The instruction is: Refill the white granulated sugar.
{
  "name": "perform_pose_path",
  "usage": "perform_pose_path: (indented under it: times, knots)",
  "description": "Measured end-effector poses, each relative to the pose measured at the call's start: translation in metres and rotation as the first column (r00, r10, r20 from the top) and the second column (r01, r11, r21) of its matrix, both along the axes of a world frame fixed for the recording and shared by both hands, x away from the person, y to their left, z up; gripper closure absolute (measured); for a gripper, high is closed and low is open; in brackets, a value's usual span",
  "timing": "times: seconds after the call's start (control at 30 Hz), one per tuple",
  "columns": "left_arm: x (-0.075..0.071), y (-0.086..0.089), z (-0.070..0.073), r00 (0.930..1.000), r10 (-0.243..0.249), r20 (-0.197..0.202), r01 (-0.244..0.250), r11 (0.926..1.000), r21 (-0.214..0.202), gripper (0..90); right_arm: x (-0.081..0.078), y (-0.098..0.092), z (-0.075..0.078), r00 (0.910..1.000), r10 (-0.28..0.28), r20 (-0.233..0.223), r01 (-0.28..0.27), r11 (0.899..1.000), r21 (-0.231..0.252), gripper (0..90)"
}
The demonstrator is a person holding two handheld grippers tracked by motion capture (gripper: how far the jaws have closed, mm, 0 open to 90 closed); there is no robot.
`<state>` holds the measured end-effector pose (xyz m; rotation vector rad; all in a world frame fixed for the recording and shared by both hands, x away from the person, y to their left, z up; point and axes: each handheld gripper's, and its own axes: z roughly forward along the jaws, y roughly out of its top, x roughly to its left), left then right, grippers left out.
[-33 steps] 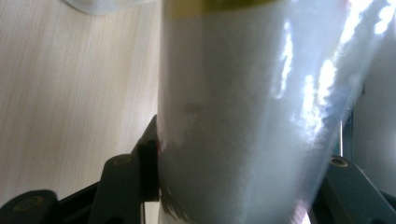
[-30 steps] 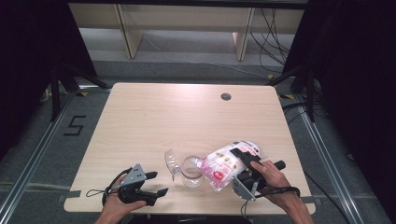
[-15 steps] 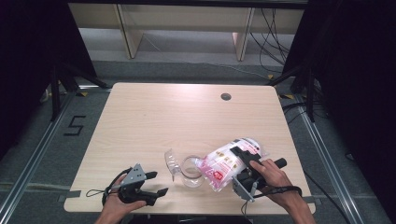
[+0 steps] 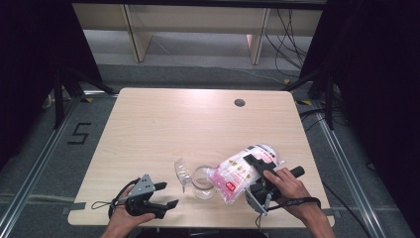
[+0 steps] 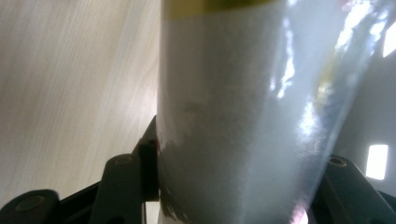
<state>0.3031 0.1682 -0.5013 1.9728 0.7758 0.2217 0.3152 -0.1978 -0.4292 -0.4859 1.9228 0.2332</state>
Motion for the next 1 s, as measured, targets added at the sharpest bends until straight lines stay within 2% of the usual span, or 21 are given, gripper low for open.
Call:
perform_pose_path:
  times: [0.07,0.17,0.2,0.27,0.3,0.4,0.43,0.47,0.53,0.57,0.67,0.7,0.77,0.8,0.83,0.9,0.93,0.97,1.0]
  knots:
    - [0.0001,0.0000,0.0001,1.0000,-0.004,0.002,0.004,1.0000,0.001,24.8,-0.0009,0.0005,0.0005,0.9999,-0.010,0.004,0.010,1.000,-0.010,48.9]
    - [0.0000,-0.0005,-0.0002,1.0000,0.001,0.000,-0.001,0.9999,-0.014,24.7,-0.0002,0.0020,0.0039,0.9991,0.024,0.033,-0.023,0.999,-0.042,49.0]
    - [0.0002,0.0007,0.0006,1.0000,-0.003,0.000,0.003,1.0000,0.005,24.8,0.0001,0.0024,0.0036,0.9990,0.027,0.035,-0.025,0.998,-0.052,49.0]
    - [-0.0006,0.0006,0.0010,1.0000,0.004,0.000,-0.004,1.0000,0.002,24.7,-0.0013,0.0019,0.0032,0.9995,0.000,0.033,0.002,0.998,-0.056,49.0]
    - [0.0000,0.0005,0.0006,1.0000,-0.002,-0.001,0.002,1.0000,-0.002,24.7,-0.0002,0.0020,0.0041,0.9988,0.024,0.043,-0.022,0.998,-0.058,49.0]
    - [-0.0002,-0.0007,0.0000,1.0000,-0.001,0.003,0.001,0.9999,-0.015,24.7,-0.0014,0.0021,0.0049,0.9988,0.016,0.046,-0.013,0.997,-0.075,49.1]
    - [-0.0001,-0.0010,-0.0005,1.0000,0.003,0.004,-0.003,0.9997,-0.023,24.6,-0.0018,0.0024,0.0049,0.9987,0.013,0.050,-0.010,0.997,-0.078,49.1]
    - [0.0002,0.0003,0.0003,1.0000,0.000,0.005,0.000,1.0000,-0.003,24.6,-0.0029,0.0017,0.0032,0.9992,-0.011,0.039,0.013,0.998,-0.062,49.1]
    - [-0.0008,-0.0001,0.0010,1.0000,0.007,-0.002,-0.007,1.0000,-0.006,24.6,-0.0018,0.0025,0.0055,0.9988,0.019,0.046,-0.016,0.997,-0.074,49.1]
    - [-0.0005,0.0006,0.0011,1.0000,0.004,0.000,-0.004,1.0000,0.002,24.6,-0.0046,0.0007,0.0028,0.9993,-0.027,0.025,0.028,0.999,-0.046,49.2]
    - [0.0001,-0.0003,-0.0003,1.0000,0.000,0.005,0.000,0.9999,-0.015,24.6,-0.0031,0.0036,0.0055,0.9981,0.019,0.059,-0.014,0.996,-0.083,49.2]
    - [0.0002,-0.0003,-0.0003,1.0000,-0.001,0.006,0.001,0.9999,-0.014,24.6,-0.0038,0.0031,0.0034,0.9991,-0.004,0.043,0.007,0.998,-0.066,49.3]
    - [0.0003,0.0000,-0.0001,1.0000,0.001,0.003,-0.001,1.0000,-0.006,24.6,-0.0053,0.0030,0.0029,0.9986,-0.021,0.049,0.025,0.997,-0.078,49.4]
    - [0.0014,0.0016,0.0004,1.0000,-0.006,0.008,0.006,0.9997,0.023,24.6,-0.0050,0.0039,0.0031,0.9986,-0.016,0.050,0.020,0.996,-0.086,49.4]
    - [0.0013,0.0016,0.0004,1.0000,-0.006,0.007,0.005,0.9997,0.023,24.6,-0.0030,0.0056,0.0055,0.9971,0.030,0.070,-0.022,0.994,-0.111,49.4]
    - [-0.0010,-0.0004,0.0009,1.0000,0.007,-0.001,-0.007,1.0000,-0.007,24.6,-0.0038,0.0049,0.0039,0.9984,0.011,0.056,-0.006,0.996,-0.093,49.5]
    - [-0.0009,-0.0004,0.0009,1.0000,0.006,0.000,-0.006,1.0000,-0.008,24.6,-0.0048,0.0059,0.0047,0.9977,0.006,0.067,0.001,0.994,-0.107,49.5]
    - [0.0008,0.0015,0.0007,0.9999,-0.002,0.011,0.002,0.9998,0.020,24.6,-0.0066,0.0052,0.0034,0.9976,-0.023,0.065,0.030,0.994,-0.102,49.5]
    - [-0.0003,0.0008,0.0011,1.0000,0.002,0.002,-0.002,1.0000,0.009,24.6,-0.0058,0.0061,0.0049,0.9977,-0.013,0.066,0.021,0.994,-0.109,49.6]
